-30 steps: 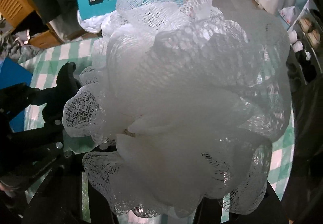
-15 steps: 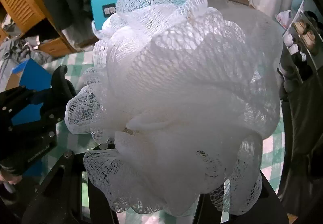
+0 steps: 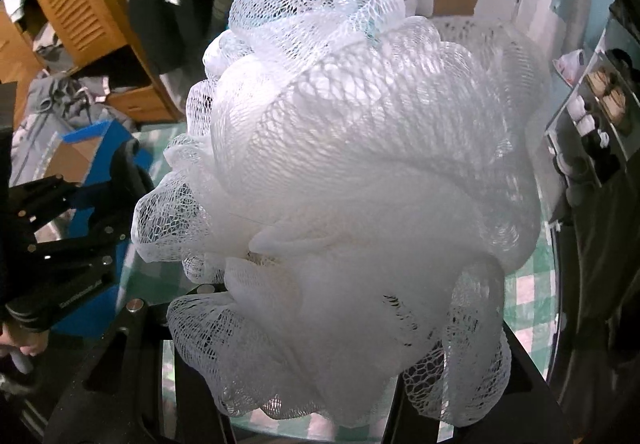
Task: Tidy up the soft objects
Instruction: 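Lift and carry the bath puff and black sock over the box with both tools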
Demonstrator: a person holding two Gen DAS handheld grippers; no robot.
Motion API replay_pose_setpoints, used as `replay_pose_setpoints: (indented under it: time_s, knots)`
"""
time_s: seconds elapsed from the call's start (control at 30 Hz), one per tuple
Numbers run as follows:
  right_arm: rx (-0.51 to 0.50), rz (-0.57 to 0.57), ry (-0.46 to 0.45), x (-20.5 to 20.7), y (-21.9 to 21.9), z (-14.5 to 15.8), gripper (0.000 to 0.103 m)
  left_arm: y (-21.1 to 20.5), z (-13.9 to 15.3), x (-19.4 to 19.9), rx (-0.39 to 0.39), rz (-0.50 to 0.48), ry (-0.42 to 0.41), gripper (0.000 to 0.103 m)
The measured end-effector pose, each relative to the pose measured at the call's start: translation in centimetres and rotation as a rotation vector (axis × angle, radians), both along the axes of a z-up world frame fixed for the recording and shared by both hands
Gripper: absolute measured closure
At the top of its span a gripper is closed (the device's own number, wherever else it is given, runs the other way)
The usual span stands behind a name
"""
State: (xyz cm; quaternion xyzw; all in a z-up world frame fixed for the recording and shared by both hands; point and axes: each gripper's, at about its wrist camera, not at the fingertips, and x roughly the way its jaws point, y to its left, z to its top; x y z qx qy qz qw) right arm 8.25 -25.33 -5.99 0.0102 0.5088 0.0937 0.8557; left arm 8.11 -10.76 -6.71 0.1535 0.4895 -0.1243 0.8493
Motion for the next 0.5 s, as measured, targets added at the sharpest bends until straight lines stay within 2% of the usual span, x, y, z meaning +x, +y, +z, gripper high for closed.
replay_pose_setpoints:
  time_s: [0.37, 0.5]
  knots:
    - [0.014, 0.032, -0.043, -1.0, 1.3, 1.8, 0.055, 2.3, 3.0, -1.2, -0.033, 0.024, -0.045, 0.065]
    - [0.018, 0.05, -0.054, -1.4, 1.4, 2.4, 0.055, 3.0, 3.3, -1.3, -0.014, 0.042, -0.061, 0.065]
